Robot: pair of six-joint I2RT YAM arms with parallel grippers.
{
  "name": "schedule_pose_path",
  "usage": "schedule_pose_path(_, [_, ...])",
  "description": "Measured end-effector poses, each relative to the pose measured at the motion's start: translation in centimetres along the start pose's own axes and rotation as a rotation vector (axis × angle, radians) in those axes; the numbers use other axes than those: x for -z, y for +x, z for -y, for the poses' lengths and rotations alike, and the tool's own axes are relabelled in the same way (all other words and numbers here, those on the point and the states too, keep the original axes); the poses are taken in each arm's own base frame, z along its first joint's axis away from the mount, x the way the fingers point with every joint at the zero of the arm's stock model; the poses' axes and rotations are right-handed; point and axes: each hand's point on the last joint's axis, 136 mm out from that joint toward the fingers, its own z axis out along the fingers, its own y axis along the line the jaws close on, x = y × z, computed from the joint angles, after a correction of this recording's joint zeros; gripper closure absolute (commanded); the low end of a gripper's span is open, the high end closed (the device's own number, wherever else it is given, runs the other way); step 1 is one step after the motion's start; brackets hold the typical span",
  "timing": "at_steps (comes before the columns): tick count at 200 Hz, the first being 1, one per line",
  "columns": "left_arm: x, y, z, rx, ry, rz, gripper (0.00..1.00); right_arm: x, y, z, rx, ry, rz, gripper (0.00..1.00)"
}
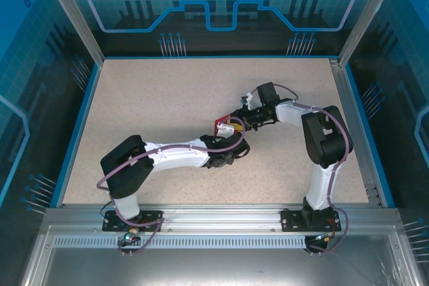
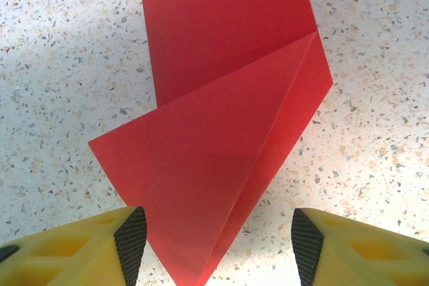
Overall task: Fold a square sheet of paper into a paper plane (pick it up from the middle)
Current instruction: Fourth fold the wing at the center of the table.
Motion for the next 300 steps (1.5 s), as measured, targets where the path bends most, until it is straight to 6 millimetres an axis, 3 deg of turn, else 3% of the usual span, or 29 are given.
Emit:
schedule_pose_path(60, [-2.0,1.7,-0.1,-0.014,-0.042,-0.043,0.45,0.0,0.0,-0.1,0.002,-0.004,-0.001,0.74])
schedule_pose_path(116, [-2.2,1.7,0.1,0.007,-0.039,-0.04,0.55,0.0,0.0,-0.1,0.002,-0.004,-0.001,0.74])
schedule_pose_path(188, [-2.4,1.4,-0.3,0.019,-0.046,-0.04,0.54,0.0,0.0,-0.1,-0.002,-0.004,-0.001,0.78])
schedule_pose_path(262, [-2.6,1.1,-0.4,0.032,-0.041,-0.032,0.6,-0.2,0.0,0.3,-0.011,0.001,-0.007,0.79])
schedule_pose_path(300, [-3.0,1.7,-0.9,0.028,-0.054,-0.043,0.59,-0.4,0.1,0.6,-0.021,0.005,-0.013,0.81])
